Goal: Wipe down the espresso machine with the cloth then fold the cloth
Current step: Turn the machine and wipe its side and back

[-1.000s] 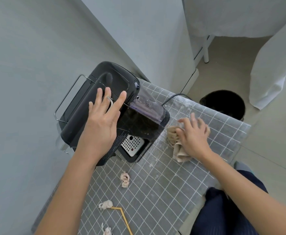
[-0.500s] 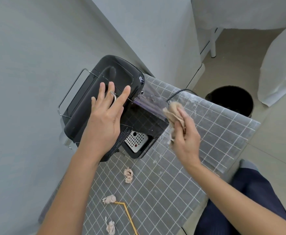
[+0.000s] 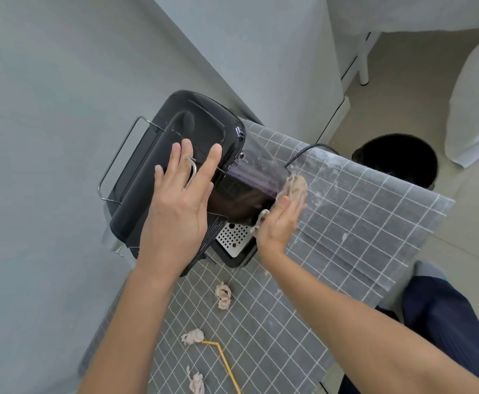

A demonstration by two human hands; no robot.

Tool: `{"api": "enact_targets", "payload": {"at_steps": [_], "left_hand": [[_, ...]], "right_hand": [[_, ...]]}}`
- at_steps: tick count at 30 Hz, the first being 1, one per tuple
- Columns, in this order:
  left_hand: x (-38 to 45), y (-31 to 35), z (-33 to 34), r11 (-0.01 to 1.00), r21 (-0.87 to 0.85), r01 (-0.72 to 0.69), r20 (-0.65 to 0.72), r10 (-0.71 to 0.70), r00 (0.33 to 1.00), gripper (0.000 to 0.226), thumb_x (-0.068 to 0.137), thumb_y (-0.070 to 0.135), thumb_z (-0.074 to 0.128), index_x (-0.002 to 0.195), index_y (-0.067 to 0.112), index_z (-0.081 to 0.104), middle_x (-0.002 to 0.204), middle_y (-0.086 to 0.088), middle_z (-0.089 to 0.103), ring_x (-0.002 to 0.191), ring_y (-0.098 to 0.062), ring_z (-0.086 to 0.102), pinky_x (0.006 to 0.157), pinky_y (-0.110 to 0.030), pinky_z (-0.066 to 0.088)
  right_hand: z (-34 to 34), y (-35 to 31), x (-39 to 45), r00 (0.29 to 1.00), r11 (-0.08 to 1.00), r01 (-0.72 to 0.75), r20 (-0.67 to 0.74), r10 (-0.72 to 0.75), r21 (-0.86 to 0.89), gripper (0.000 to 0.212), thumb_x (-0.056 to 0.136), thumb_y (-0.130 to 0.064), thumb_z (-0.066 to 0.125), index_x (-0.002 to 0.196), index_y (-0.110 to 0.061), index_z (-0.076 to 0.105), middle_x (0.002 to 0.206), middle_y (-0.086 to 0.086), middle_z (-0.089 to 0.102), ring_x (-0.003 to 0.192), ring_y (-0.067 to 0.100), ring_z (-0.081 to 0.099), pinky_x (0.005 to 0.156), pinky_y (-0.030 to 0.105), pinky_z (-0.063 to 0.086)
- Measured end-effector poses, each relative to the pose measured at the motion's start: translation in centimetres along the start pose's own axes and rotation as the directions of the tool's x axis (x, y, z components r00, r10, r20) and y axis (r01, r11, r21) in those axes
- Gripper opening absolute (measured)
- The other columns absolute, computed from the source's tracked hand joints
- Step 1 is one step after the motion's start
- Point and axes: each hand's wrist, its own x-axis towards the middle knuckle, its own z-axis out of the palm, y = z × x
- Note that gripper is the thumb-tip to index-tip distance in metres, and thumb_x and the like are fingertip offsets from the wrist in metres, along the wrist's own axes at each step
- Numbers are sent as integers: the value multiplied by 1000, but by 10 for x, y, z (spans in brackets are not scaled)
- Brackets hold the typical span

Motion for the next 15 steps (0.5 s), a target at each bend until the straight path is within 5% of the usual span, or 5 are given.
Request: {"api": "enact_targets", "payload": {"at_steps": [5, 8, 10, 12, 15], "left_hand": [[2, -1, 1, 1000, 23, -1, -12, 1, 1000, 48, 102, 22, 30, 149, 29, 25, 156, -13, 24, 147, -25, 13, 116, -51, 16], [1, 1, 0, 1000, -8, 19, -6, -19, 1000, 48, 101, 21, 30, 149, 30, 26, 156, -13, 23, 147, -24, 11, 117, -49, 13], [1, 3, -1, 1000, -9, 26, -5, -26, 1000, 49, 101, 21, 30, 149, 30, 27, 156, -13, 24, 147, -25, 12, 118, -50, 14], [1, 2, 0, 1000, -8, 19, -7, -19, 1000, 48, 101, 20, 31, 148, 29, 27, 156, -14, 24, 147, -26, 12, 117, -51, 15], [1, 1, 0, 999, -23, 28, -5, -28, 1000, 49, 101, 20, 31, 148, 29, 27, 156, -13, 24, 147, -24, 11, 117, -52, 17]], "right_hand": [[3, -78, -46, 924, 920, 360, 80, -374, 155, 52, 105, -25, 28, 154, -12, 22, 164, 2, 15, 153, 18, 3, 125, 38, 7], [1, -123, -31, 859, 854, 494, 63, -509, 162, 46, 104, -34, 31, 144, -18, 47, 152, -1, 43, 147, 16, 28, 120, 47, 21], [-3, -141, 0, 851, 857, 498, 115, -512, 131, 34, 103, -39, 37, 116, -35, 67, 111, -17, 70, 117, 11, 61, 102, 44, 45], [-2, -146, 34, 888, 918, 394, 239, -392, 40, 31, 100, -44, 43, 93, -42, 73, 60, -25, 60, 69, 0, 63, 68, 30, 49], [-2, -108, 65, 950, 966, 236, 235, -207, -102, 33, 97, -40, 46, 91, -31, 76, 58, -18, 60, 62, -3, 55, 64, 28, 46]]}}
